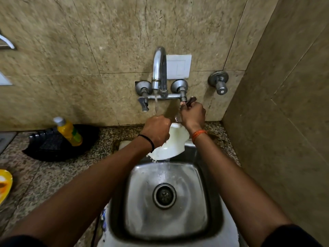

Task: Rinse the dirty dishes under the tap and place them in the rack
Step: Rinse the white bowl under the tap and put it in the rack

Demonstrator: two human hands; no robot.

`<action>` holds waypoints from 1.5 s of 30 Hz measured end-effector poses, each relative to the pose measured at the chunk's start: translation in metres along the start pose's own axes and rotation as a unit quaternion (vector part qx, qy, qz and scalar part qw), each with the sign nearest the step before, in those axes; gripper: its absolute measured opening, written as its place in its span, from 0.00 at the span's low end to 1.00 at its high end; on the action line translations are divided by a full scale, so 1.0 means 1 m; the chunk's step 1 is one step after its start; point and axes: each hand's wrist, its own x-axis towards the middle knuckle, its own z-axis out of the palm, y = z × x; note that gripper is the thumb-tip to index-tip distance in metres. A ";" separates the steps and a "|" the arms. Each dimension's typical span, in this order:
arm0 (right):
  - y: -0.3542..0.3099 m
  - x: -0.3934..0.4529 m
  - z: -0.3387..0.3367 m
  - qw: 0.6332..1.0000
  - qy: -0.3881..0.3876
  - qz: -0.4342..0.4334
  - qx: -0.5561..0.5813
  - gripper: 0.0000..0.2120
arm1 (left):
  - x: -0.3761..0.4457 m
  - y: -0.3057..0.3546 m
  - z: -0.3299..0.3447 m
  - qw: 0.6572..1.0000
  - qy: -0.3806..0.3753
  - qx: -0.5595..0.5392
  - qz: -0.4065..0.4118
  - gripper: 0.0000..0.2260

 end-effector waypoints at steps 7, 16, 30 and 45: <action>0.005 -0.040 0.009 0.894 -0.188 0.185 0.362 0.11 | -0.013 -0.013 0.019 0.999 -0.035 0.006 -0.018 0.13; 0.003 -0.060 0.017 0.862 -0.328 0.192 0.335 0.05 | -0.033 -0.033 0.036 0.996 -0.071 0.017 -0.056 0.12; 0.005 0.005 0.011 0.988 -0.017 0.032 0.148 0.07 | -0.026 -0.016 0.012 0.998 -0.024 0.026 -0.045 0.10; 0.018 -0.007 -0.003 0.945 0.014 -0.208 -0.252 0.17 | -0.033 -0.022 0.016 0.997 0.057 -0.048 -0.032 0.20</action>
